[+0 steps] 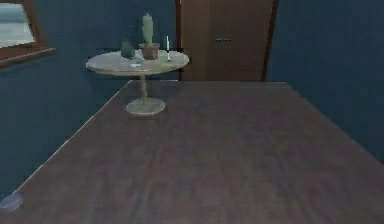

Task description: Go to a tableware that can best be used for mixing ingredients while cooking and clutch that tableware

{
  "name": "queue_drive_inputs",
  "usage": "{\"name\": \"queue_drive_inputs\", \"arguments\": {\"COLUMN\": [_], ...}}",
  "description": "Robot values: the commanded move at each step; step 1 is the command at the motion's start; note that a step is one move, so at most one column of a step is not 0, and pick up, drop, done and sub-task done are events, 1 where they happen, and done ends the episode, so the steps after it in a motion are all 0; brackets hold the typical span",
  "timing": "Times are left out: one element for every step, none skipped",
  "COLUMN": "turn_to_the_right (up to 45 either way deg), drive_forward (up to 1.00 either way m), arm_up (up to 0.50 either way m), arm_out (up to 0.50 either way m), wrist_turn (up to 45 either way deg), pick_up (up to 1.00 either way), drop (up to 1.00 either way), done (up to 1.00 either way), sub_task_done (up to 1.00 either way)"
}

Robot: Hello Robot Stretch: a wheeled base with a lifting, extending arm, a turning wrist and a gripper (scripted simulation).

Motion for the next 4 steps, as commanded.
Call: {"name": "queue_drive_inputs", "arguments": {"turn_to_the_right": [0.0,0.0,27.0,0.0], "drive_forward": [1.0,1.0,0.0,0.05], "arm_up": [0.0,0.0,0.0,0.0], "arm_out": [0.0,0.0,0.0,0.0], "wrist_turn": [0.0,0.0,0.0,0.0], "pick_up": [0.0,0.0,0.0,0.0], "drop": [0.0,0.0,0.0,0.0], "done": [0.0,0.0,0.0,0.0], "sub_task_done": [0.0,0.0,0.0,0.0]}}
